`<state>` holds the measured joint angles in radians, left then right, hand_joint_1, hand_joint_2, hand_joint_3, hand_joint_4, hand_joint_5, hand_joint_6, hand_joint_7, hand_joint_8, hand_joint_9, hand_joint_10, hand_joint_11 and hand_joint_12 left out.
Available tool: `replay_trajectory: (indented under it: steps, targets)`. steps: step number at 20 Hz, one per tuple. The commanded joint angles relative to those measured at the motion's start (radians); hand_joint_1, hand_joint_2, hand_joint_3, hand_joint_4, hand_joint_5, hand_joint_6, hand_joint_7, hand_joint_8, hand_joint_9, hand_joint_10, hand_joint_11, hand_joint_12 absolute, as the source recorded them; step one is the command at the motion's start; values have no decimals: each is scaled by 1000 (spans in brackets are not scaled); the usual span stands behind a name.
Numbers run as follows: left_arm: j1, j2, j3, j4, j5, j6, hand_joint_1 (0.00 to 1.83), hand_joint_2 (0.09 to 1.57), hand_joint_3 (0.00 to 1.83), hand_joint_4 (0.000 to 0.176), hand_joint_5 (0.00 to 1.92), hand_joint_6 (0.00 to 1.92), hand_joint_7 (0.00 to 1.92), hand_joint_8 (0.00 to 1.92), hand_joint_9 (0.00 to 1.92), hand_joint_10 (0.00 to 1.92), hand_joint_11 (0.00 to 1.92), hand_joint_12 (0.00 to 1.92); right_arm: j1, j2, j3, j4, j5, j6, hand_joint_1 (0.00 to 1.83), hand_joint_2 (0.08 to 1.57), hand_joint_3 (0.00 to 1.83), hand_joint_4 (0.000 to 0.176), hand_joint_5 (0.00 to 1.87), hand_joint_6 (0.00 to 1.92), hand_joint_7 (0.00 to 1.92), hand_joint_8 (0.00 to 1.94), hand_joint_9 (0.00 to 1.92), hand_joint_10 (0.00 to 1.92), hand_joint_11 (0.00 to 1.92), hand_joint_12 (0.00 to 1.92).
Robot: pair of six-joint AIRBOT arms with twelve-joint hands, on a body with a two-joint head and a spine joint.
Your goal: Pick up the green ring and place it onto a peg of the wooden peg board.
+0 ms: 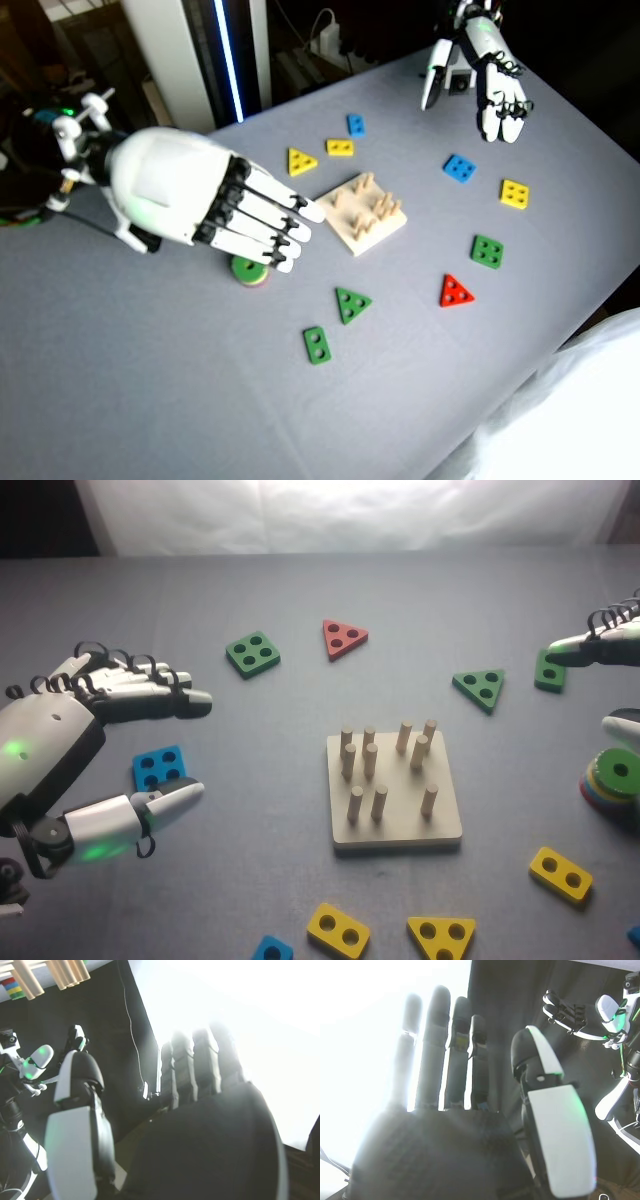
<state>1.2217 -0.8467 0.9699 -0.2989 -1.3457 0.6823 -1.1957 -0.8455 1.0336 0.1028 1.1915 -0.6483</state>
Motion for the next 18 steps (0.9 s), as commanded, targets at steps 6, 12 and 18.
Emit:
replay_trajectory:
  steps: [6,12,18]
  targets:
    - [-7,-6,-6,18,-126,-8,799,1112,0,0,716,0,517,0,389,8,0,1001,7,-2,18,-21,15,8,823,1251,0,14,550,0,554,0,574,0,372,546]
    - [-7,-6,-6,18,-125,-11,767,1119,2,0,686,0,513,3,390,3,0,989,7,-10,53,-50,-148,7,726,1106,1,14,451,0,537,0,629,3,323,857]
    - [-6,-7,-4,18,-125,-15,781,1118,0,0,675,3,519,3,394,5,0,954,52,-51,106,-59,-297,-38,923,905,0,75,320,0,438,0,521,0,283,737]
